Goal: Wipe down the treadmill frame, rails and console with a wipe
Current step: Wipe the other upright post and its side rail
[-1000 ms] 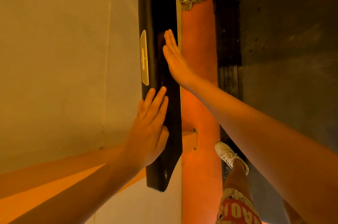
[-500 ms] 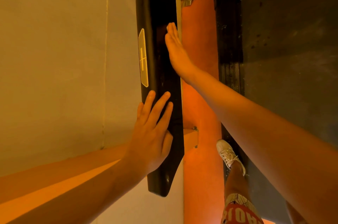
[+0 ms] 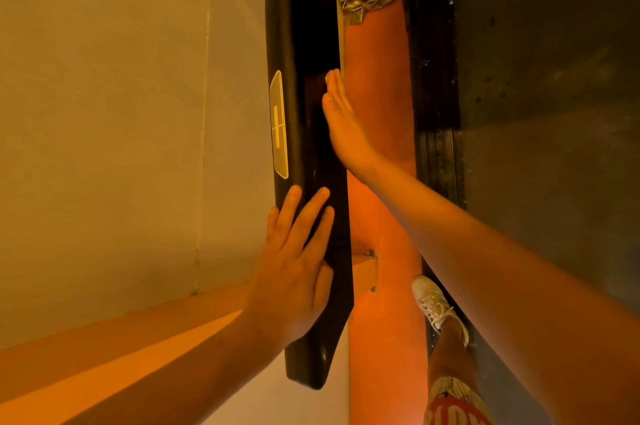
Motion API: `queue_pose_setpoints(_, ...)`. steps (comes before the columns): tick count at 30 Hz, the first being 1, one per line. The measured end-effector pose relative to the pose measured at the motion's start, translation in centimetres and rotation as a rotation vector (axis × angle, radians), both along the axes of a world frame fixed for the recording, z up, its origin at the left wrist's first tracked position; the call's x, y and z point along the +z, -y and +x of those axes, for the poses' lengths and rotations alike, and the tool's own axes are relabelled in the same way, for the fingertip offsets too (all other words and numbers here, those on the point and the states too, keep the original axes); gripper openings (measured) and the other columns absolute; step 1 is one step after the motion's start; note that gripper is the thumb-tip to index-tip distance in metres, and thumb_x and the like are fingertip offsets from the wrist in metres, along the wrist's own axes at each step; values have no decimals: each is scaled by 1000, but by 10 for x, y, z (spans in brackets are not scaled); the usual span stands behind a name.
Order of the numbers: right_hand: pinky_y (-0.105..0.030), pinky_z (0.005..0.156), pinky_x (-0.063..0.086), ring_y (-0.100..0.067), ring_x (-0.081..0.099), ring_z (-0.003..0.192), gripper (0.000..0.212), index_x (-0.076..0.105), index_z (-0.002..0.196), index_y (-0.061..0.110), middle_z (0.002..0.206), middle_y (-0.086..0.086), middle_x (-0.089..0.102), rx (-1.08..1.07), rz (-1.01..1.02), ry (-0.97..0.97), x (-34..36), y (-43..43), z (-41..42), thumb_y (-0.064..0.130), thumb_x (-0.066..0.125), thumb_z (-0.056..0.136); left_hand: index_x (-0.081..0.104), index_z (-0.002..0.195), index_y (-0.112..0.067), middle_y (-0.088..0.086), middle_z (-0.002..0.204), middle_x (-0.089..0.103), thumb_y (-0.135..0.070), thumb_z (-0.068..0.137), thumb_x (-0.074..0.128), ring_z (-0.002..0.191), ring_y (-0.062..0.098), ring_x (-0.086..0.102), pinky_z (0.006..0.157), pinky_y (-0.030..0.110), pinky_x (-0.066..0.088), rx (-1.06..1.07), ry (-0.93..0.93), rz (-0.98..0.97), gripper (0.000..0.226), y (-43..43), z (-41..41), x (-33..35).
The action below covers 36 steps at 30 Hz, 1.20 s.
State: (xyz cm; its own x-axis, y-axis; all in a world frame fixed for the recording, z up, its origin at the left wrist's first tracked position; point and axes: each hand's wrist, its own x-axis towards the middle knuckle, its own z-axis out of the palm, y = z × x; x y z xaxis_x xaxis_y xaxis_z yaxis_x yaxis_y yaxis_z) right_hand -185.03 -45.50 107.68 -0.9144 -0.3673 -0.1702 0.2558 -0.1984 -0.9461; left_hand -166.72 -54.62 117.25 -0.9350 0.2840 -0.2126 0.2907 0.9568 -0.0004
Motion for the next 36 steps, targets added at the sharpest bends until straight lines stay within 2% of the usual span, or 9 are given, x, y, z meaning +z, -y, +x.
queue_pose_setpoints(3, -41, 130, 1, -11, -9, 157, 56, -1, 163, 17, 172, 2, -9, -13, -56, -38, 14, 2, 11, 31, 21, 113, 40, 153, -8, 7, 167, 22, -21, 96, 39, 157, 31, 1, 121, 57, 11, -2, -13, -1, 58, 0, 0, 0)
queue_pose_setpoints(7, -37, 129, 0, -7, -8, 157, 60, -1, 162, 23, 172, 5, -8, -16, -136, -120, 25, 2, 22, 38, 22, 109, 38, 153, -10, 5, 168, 19, -21, 96, 39, 157, 30, 1, 125, 51, 5, -5, -28, 13, 59, 1, 1, -1)
queue_pose_setpoints(11, -38, 130, 1, -3, -8, 155, 56, -2, 157, 34, 171, 9, -8, 23, -99, -103, 0, -3, 40, 42, 22, 108, 39, 153, -10, 5, 167, 20, -21, 95, 40, 157, 30, 2, 120, 57, 9, -1, -26, 18, 60, 0, 0, -1)
queue_pose_setpoints(15, -41, 130, 1, -7, -8, 156, 58, -1, 161, 23, 171, 5, -9, -3, -75, -24, 11, -2, 35, 38, 20, 110, 39, 153, -11, 5, 167, 21, -21, 95, 40, 157, 30, 3, 120, 59, 15, 10, -26, 31, 59, 1, 0, -2)
queue_pose_setpoints(18, -34, 128, -1, -5, -9, 156, 57, -3, 156, 33, 171, 9, -9, -11, -134, -98, 27, 1, 38, 43, 21, 106, 40, 153, -9, 6, 167, 22, -21, 96, 39, 157, 30, 4, 120, 62, 17, 12, -21, 55, 58, 1, 1, -2)
queue_pose_setpoints(21, -38, 129, 0, -1, -9, 155, 57, -1, 160, 33, 171, 12, -9, 35, -112, -159, 9, -4, 42, 42, 23, 109, 40, 153, -9, 5, 167, 22, -21, 96, 39, 157, 29, 3, 120, 60, 16, 11, -25, 42, 58, -1, 1, -2)
queue_pose_setpoints(26, -41, 130, 1, -5, -9, 155, 56, -2, 162, 24, 171, 8, -10, 73, -22, -37, -7, -11, 32, 38, 20, 113, 39, 153, -8, 7, 167, 20, -21, 95, 39, 157, 29, 0, 119, 58, 11, -12, -31, -7, 60, -1, -1, 0)
queue_pose_setpoints(33, -39, 130, 3, -6, -7, 156, 55, -1, 163, 23, 171, 7, -8, 65, -55, -67, 3, -7, 28, 34, 20, 114, 41, 151, -2, 14, 167, 20, -35, 91, 44, 156, 32, 3, 124, 52, 5, -309, 71, -293, 69, 8, -16, 17)
queue_pose_setpoints(36, -41, 130, 4, -8, -7, 157, 55, -1, 163, 20, 172, 4, -9, 60, -30, -67, 5, -4, 16, 33, 21, 114, 43, 151, -4, 13, 166, 23, -37, 90, 45, 156, 32, 6, 123, 55, 3, -372, 105, -315, 69, 10, -21, 21)
